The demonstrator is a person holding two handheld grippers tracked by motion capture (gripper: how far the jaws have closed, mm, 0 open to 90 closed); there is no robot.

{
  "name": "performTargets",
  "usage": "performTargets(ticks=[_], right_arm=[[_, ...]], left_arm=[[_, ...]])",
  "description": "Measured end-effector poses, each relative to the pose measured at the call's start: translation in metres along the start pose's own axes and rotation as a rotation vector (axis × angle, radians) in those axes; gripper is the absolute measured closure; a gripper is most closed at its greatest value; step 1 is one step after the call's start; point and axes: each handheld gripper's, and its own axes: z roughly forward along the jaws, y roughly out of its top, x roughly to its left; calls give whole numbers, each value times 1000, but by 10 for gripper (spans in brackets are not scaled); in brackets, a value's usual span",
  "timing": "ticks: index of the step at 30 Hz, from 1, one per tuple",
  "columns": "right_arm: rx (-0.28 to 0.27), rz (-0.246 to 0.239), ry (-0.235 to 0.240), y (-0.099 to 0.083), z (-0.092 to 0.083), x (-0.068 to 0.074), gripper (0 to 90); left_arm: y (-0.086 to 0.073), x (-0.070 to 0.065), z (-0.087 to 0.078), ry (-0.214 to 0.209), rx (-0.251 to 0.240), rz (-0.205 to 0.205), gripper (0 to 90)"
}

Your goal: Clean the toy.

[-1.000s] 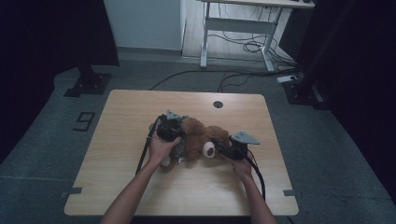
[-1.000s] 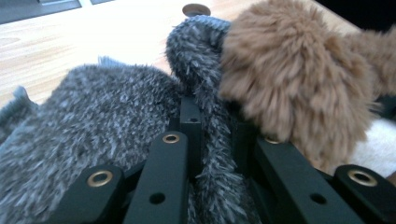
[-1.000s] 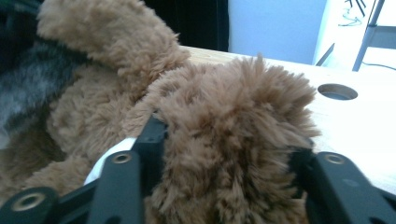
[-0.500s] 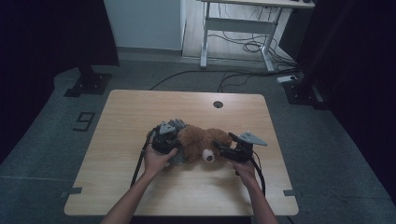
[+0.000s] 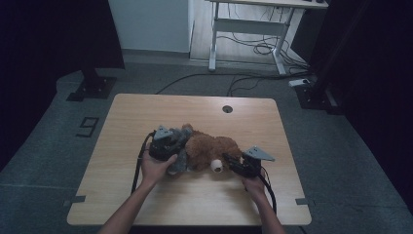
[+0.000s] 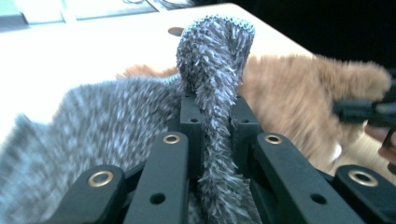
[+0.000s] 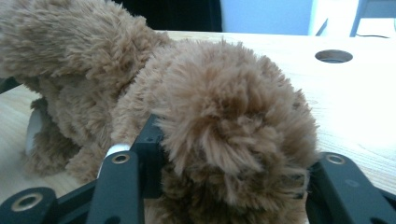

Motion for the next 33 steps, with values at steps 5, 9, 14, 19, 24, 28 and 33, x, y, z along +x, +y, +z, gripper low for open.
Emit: performTargets(ticks=[5, 9, 14, 19, 24, 28, 33], right_arm=[[-7, -10, 21, -2, -2, -2, 489], [-9, -10, 23, -3, -2, -3, 489], [-9, -13, 25, -3, -2, -3, 489], [-11, -14, 23, -4, -3, -2, 489], [-13, -10, 21, -4, -2, -2, 490], [-9, -12, 14, -4, -2, -3, 494], [-10, -14, 12, -5, -3, -2, 498]], left_arm=[[39, -1, -18, 8, -52, 36, 791], [64, -23, -8, -35, -47, 95, 790], [76, -72, 23, -133, 6, 147, 784], [63, -112, 67, -178, 107, 184, 785], [44, -129, 97, -175, 185, 220, 787], [30, -129, 102, -128, 190, 259, 789], [24, -103, 88, -45, 179, 250, 789]])
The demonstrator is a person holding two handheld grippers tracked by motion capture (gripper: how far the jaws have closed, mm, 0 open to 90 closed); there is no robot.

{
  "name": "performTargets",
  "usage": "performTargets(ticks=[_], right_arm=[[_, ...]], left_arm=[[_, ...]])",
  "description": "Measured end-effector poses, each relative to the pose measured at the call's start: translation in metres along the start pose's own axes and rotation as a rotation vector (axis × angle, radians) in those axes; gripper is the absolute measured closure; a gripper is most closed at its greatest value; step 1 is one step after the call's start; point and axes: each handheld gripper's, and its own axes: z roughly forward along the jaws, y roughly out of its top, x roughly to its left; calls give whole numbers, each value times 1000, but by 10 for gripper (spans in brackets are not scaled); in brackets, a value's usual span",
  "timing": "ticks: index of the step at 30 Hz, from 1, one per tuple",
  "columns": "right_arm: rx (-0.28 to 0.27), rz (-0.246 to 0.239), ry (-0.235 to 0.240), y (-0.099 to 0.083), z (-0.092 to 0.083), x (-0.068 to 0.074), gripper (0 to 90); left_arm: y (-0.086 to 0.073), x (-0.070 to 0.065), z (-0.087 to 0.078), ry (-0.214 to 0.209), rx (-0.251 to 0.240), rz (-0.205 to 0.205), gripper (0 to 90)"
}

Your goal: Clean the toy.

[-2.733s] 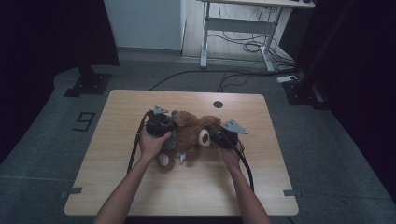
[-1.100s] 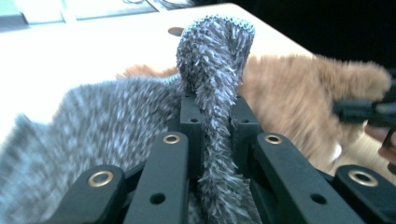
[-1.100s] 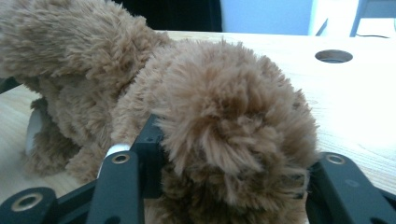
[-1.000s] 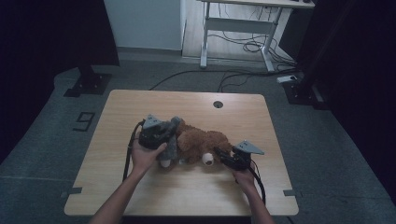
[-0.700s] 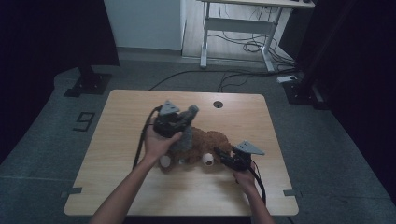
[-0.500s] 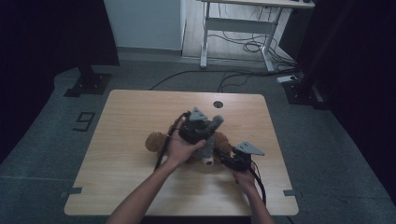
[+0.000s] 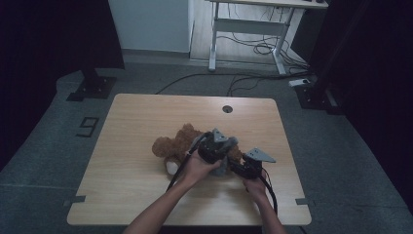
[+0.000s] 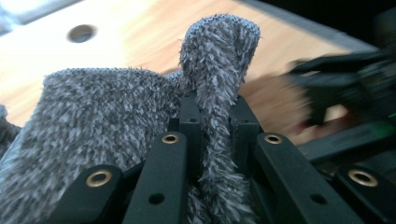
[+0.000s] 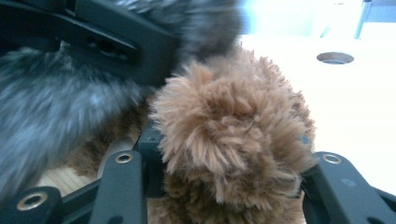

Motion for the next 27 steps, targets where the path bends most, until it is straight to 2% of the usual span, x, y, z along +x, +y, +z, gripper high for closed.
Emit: performTargets(ticks=[1, 2, 3, 4, 6, 9, 12, 16, 17, 19, 22, 27], right_arm=[[-4, -3, 1, 0, 0, -1, 499], [-5, -4, 5, 0, 0, -1, 499], [-6, -4, 9, 0, 0, -1, 500], [-7, -7, 14, 0, 0, -1, 500], [-8, -13, 19, -1, 1, 1, 501], [-11, -16, 19, -1, 0, 1, 502], [-14, -18, 23, -3, 0, 1, 503], [-14, -15, 23, -3, 0, 0, 503], [-14, -15, 23, -3, 0, 0, 503], [-15, -16, 24, -3, 0, 0, 503], [-16, -20, 23, -3, 0, 1, 503], [-18, -22, 25, -4, -1, 1, 503]], left_arm=[[-5, 9, -3, 10, 5, -22, 789], [-9, 18, -6, -2, 4, -56, 789], [-15, 30, -11, -40, -14, -108, 790], [-18, 38, -16, -73, -29, -142, 791], [-22, 45, -24, -89, -60, -174, 791], [-25, 52, -38, -54, -99, -168, 791], [-28, 63, -48, -14, -110, -182, 790], [-40, 84, -56, 70, -63, -187, 789], [-43, 88, -56, 80, -53, -189, 789], [-54, 97, -56, 85, -37, -206, 789], [-67, 108, -61, 49, -51, -266, 789], [-79, 118, -70, 107, -29, -261, 788]])
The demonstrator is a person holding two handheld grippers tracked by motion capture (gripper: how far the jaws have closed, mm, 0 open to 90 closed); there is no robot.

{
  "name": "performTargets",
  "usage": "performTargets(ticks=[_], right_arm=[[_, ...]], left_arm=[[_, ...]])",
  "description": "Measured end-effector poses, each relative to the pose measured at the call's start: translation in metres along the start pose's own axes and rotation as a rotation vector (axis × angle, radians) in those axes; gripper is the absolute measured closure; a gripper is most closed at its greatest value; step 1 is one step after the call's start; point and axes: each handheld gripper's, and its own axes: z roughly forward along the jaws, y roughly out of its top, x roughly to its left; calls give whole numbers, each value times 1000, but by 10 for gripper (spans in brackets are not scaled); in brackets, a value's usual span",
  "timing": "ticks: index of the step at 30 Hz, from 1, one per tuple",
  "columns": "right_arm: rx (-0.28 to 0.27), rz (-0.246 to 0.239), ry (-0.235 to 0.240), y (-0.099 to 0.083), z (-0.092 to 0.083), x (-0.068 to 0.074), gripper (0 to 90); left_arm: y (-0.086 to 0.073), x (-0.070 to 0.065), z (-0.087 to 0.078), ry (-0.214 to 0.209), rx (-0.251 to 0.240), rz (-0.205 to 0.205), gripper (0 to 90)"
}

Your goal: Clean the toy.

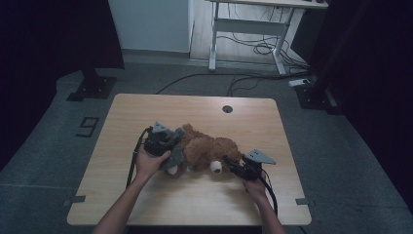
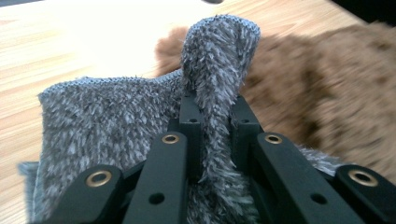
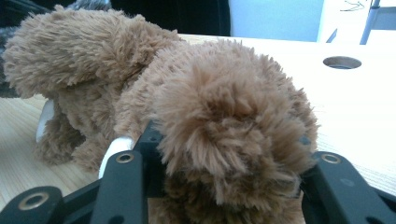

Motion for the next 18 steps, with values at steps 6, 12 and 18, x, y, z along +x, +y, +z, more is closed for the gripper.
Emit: performTargets(ticks=[6, 12, 18], right_arm=[[-1, 0, 2, 0, 0, 0, 503], [2, -2, 4, 0, 0, 0, 502], [4, -1, 8, 0, 0, -1, 502]], left_arm=[[-14, 16, -4, -7, 5, -47, 787], [-16, 20, -9, 27, 16, -25, 786], [-27, 33, -15, 28, 16, -66, 786]])
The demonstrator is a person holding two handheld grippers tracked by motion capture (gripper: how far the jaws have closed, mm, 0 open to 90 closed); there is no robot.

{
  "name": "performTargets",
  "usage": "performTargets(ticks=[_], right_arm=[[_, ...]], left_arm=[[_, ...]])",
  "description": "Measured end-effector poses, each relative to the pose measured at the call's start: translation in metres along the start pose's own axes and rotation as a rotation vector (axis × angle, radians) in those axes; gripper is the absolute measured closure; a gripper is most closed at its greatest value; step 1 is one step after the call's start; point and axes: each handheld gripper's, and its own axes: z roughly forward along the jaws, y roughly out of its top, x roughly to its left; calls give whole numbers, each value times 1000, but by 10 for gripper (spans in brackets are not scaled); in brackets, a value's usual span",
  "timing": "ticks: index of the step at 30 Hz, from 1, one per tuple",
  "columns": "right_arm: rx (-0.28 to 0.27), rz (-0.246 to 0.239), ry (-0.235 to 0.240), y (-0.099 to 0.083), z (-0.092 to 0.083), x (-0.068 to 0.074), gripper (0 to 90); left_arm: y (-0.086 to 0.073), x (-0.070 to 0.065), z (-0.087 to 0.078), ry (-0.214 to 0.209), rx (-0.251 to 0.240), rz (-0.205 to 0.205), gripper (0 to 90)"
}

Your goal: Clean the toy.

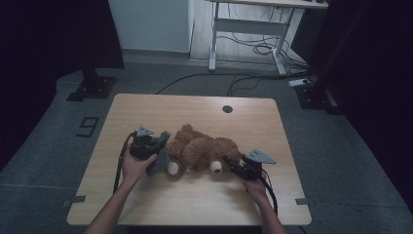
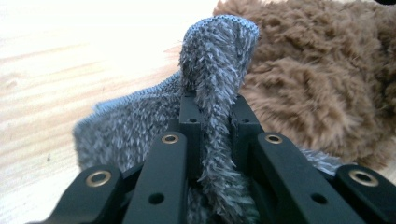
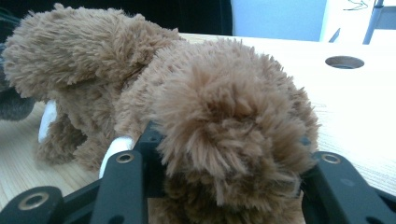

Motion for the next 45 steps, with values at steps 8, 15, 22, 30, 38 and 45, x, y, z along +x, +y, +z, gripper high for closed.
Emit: performTargets(ticks=[8, 15, 22, 30, 38, 45], right_arm=[[3, 3, -4, 1, 0, 0, 502], [4, 2, -7, 1, 0, 1, 501], [10, -20, -3, 1, -2, 1, 498], [20, -26, 9, 0, -4, 0, 493], [25, -41, 23, -2, -6, 1, 493], [23, -32, 25, -3, -7, 0, 493]], left_arm=[[9, 1, -16, 11, -30, 1, 791], [71, -60, -21, -57, -107, 119, 791], [108, -124, 27, -116, -35, 206, 789], [83, -131, 71, -167, 84, 169, 788], [69, -95, 45, -122, 48, 135, 790], [50, -58, 26, -49, 40, 104, 790]])
